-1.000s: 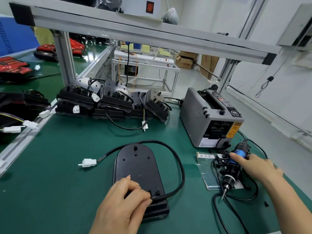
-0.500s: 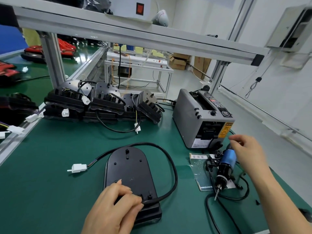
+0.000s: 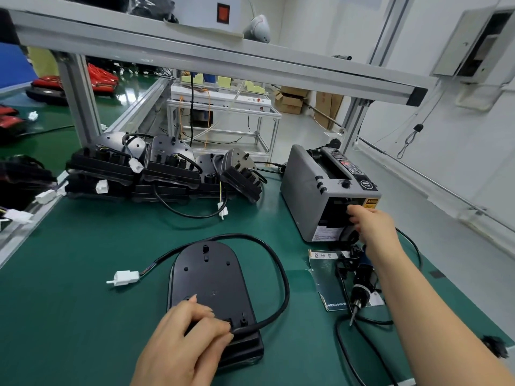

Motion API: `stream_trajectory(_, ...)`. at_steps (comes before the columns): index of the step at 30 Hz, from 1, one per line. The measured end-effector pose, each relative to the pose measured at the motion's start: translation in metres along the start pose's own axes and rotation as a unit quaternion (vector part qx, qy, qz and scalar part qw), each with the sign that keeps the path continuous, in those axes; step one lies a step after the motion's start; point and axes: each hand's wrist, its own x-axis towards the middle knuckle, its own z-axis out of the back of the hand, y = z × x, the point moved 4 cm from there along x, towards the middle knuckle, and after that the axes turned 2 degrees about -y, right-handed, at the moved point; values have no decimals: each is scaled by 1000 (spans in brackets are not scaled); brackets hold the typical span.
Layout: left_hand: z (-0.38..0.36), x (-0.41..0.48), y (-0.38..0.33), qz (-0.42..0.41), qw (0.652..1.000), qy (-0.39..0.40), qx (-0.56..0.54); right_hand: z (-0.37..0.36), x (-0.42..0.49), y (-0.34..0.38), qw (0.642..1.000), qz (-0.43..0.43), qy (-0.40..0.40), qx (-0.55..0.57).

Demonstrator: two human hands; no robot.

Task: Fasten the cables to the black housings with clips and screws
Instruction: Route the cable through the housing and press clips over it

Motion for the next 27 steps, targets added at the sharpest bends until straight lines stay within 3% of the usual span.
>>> stream_trajectory(18, 1, -1, 2, 5, 1000, 10, -5, -13, 1, -4, 997, -16, -64, 33)
stream_trajectory(27, 6, 2, -2, 14, 999, 28, -24, -6, -12, 0, 997, -5, -42, 58)
